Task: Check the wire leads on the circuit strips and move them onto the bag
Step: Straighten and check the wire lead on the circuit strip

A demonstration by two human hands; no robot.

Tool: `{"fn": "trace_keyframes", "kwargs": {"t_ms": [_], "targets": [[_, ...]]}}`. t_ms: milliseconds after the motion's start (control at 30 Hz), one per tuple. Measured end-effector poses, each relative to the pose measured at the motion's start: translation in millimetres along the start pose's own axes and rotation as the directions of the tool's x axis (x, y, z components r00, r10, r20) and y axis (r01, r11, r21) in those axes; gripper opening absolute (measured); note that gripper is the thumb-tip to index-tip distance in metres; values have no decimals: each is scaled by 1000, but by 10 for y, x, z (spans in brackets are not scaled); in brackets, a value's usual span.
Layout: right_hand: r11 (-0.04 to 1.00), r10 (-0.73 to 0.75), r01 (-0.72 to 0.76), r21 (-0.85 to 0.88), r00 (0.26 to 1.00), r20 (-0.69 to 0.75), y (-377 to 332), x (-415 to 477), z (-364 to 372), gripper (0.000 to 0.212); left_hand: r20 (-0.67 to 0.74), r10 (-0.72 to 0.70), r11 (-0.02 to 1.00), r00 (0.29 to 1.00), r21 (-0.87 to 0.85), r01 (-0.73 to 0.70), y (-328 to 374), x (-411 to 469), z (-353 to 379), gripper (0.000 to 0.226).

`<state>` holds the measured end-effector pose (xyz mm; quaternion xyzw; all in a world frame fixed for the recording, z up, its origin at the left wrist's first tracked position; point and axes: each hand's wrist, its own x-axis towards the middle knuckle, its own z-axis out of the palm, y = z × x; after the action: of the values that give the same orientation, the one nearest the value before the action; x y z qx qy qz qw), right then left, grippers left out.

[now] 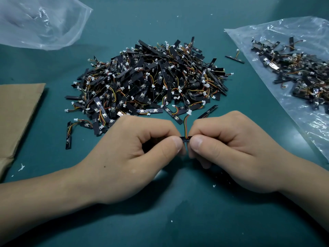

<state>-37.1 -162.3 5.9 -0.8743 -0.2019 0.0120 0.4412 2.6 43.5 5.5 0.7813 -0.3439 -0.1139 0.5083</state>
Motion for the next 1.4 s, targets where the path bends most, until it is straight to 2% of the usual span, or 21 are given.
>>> {"fn": "trace_keyframes", "kwargs": {"t_ms": [367,567,667,800,900,1067,1400], "targets": [[999,3,-4,41,1000,6,35,-6,-19,34,22,37,995,999,88,-39,-4,29,-17,25],[1000,2,-2,10,1000,-10,30,-5,-3,28,2,15,999,1000,44,-15,-21,25,-14,25],[1000,8,-8,1,1000,17,49,-5,-19,33,22,28,997,999,69,-29,1,17,-3,24],[1000,-16,15,21,999,40,36,-17,-24,34,9,-1,1000,1000,10,1,-3,-7,3,26],[1000,-19,18,20,999,45,32,-20,-19,31,14,25,995,1000,95,-27,-7,12,6,26],[1000,-9,9,26,999,35,40,-21,-20,35,34,29,993,999,113,-33,6,12,2,23],[1000,-1,1,17,1000,14,53,-13,-20,33,10,28,999,1000,35,-29,-31,19,7,25]]}}
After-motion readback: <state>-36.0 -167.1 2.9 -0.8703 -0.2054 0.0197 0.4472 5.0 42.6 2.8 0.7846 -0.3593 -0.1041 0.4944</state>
